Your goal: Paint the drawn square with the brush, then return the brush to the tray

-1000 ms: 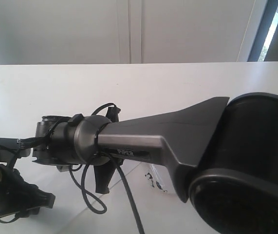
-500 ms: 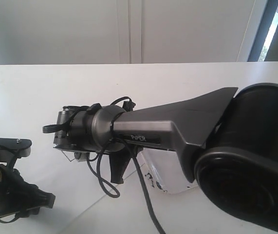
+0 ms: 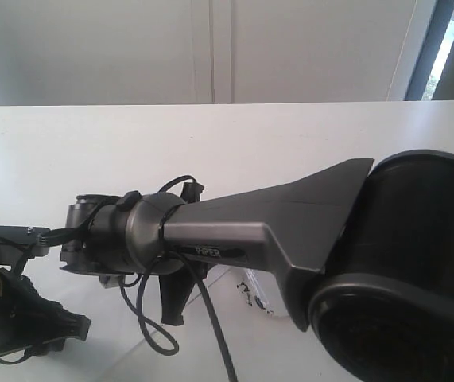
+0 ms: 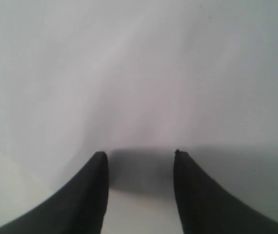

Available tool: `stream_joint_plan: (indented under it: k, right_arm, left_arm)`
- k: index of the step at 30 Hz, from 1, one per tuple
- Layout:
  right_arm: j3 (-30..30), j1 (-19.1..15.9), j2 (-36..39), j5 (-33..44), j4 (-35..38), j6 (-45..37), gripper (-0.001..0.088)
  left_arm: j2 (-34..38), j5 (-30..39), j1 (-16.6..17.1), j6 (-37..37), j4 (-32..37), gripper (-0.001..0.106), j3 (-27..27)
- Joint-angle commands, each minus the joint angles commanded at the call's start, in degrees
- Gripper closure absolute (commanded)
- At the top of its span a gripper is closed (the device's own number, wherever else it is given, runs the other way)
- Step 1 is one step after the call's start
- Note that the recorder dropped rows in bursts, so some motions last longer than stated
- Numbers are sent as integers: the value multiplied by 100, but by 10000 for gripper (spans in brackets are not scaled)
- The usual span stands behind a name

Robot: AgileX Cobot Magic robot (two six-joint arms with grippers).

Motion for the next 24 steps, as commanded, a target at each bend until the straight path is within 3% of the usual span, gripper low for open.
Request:
stream_joint_plan:
  k: [7, 24]
  right_arm:
    - [428, -117, -243, 0, -605, 261, 868]
    - [440, -627, -266, 0, -667, 262, 868]
  left_arm:
    - [0, 17, 0, 0, 0, 574, 0]
    - [0, 105, 0, 0, 0, 574, 0]
